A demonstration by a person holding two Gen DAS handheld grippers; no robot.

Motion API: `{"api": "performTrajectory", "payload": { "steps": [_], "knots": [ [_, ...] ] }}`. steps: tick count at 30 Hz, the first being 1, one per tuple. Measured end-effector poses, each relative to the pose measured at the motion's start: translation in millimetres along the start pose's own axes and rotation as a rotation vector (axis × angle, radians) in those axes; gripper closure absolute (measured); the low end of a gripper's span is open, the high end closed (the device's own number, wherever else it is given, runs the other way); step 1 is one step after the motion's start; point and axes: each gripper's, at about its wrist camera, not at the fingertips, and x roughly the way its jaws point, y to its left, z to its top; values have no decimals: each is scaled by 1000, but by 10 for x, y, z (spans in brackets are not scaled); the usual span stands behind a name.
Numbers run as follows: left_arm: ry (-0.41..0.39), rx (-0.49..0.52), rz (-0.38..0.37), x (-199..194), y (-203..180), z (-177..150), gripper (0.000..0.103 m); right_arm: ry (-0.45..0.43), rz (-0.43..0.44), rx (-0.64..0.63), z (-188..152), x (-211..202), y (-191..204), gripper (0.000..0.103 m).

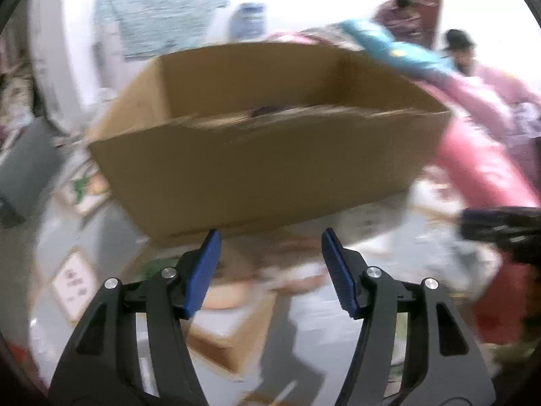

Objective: Organize jewelry
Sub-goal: 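Withdraw both grippers from the box toward the silver spring charm, then grasp the silver spring charm with the left gripper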

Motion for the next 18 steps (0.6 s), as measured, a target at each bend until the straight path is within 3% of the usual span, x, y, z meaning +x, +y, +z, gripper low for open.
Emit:
{"api": "performTrajectory", "payload": {
  "steps": [4, 8, 10, 13, 18],
  "knots": [
    [31, 84, -181, 88, -435, -18, 45, -10, -2, 33, -29, -24, -54, 76],
    [81, 205, -267, 267, -910, -83, 54, -26, -2, 76, -52, -52, -139, 76],
    [119, 267, -271, 409, -1131, -109, 66, -32, -5, 87, -64, -63, -170, 76],
    [146, 293, -264, 532, -1256, -177, 75, -46, -5, 104, -89, -101, -204, 76],
    [130, 341, -229, 636, -1340, -115, 81, -58, 3, 126, -95, -113, -280, 76]
  ]
}}
